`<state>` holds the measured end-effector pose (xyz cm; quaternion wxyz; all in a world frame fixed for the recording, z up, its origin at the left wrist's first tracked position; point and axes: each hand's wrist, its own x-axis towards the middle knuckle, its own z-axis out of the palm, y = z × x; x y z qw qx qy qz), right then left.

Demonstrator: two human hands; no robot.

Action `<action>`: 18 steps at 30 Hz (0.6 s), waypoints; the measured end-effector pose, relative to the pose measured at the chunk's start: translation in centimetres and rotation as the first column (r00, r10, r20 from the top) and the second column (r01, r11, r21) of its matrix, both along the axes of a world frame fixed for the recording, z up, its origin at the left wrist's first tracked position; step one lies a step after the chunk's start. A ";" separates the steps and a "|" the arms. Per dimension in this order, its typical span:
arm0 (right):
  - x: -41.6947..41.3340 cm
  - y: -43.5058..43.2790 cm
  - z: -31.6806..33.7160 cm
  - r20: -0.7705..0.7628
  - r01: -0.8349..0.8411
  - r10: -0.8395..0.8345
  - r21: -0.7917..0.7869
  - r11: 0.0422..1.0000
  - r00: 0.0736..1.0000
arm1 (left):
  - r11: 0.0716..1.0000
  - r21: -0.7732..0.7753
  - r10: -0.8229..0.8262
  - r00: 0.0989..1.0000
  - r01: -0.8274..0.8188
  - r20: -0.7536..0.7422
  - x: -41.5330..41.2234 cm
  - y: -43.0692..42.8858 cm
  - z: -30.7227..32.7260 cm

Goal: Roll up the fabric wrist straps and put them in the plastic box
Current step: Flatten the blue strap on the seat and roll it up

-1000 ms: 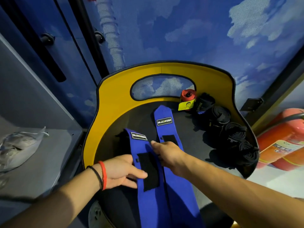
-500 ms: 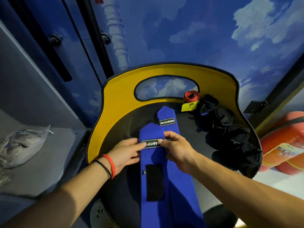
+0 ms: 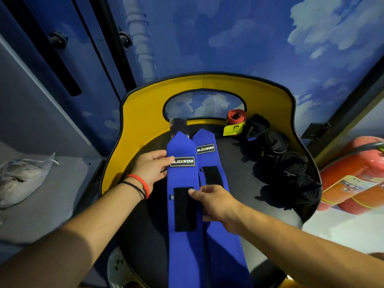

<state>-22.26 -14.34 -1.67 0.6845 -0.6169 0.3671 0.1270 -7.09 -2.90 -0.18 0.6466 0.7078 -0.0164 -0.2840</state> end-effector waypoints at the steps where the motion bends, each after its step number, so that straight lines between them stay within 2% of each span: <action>1: -0.6 0.4 0.0 -0.027 -0.032 0.032 -0.006 0.999 0.999 | 0.999 -0.018 0.029 1.000 -0.029 -0.007 0.5 -0.3 0.1; 5: -3.0 0.9 -0.6 -0.099 -0.188 0.187 -0.010 0.982 0.977 | 0.991 -0.058 0.118 0.991 -0.121 -0.056 1.9 -1.5 0.0; 10: -5.3 1.1 -0.3 -0.219 -0.304 0.330 0.146 0.942 0.918 | 0.990 -0.074 0.113 0.992 -0.117 -0.055 3.0 -3.3 -0.5; 16: -6.2 0.0 2.1 -0.184 -0.250 0.276 0.150 0.957 0.944 | 0.993 -0.074 0.094 0.995 -0.096 -0.032 3.7 -5.8 -1.3; 18: -6.2 -1.2 2.4 -0.178 -0.253 0.268 0.103 0.962 0.947 | 0.991 -0.078 0.102 0.994 -0.105 -0.036 4.0 -6.6 -1.9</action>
